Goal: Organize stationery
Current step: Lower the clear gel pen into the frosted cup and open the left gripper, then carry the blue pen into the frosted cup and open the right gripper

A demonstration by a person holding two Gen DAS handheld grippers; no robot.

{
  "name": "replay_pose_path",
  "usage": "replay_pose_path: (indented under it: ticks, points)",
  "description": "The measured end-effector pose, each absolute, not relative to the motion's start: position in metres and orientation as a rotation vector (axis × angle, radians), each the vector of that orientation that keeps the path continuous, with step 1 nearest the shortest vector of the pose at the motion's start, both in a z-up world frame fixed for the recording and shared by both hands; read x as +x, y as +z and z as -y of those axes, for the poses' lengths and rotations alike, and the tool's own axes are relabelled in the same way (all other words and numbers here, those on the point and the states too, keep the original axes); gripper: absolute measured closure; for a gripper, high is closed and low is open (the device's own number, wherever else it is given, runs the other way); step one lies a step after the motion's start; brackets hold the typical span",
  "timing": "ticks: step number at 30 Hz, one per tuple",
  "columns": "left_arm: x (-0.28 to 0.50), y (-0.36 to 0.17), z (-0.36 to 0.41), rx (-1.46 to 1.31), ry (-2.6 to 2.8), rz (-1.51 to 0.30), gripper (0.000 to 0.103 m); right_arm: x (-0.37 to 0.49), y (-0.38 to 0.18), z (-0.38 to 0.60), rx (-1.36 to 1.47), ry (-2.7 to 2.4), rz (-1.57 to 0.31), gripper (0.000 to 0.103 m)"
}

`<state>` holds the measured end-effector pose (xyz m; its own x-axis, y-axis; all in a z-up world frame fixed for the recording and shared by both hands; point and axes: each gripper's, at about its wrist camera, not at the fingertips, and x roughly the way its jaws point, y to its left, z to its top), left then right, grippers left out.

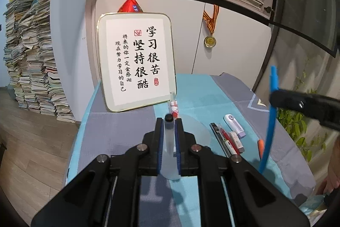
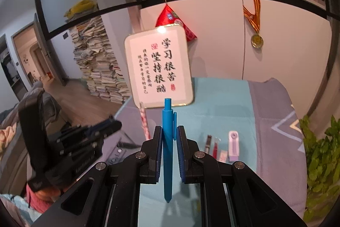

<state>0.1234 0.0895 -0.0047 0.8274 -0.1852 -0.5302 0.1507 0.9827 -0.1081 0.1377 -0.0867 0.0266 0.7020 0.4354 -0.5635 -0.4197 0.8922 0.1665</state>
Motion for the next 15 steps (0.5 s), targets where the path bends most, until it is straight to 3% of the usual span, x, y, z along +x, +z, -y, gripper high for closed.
replay_pose_path:
  ticks: [3,15]
  points:
    - [0.113,-0.003,-0.095,-0.063,-0.171,-0.543,0.082,0.142,0.032,0.078,0.032,0.487,-0.617,0.089]
    - [0.097,-0.016,-0.113,-0.058,-0.144,-0.555,0.081,0.162,0.046,0.046,0.047,0.537,-0.559,0.089]
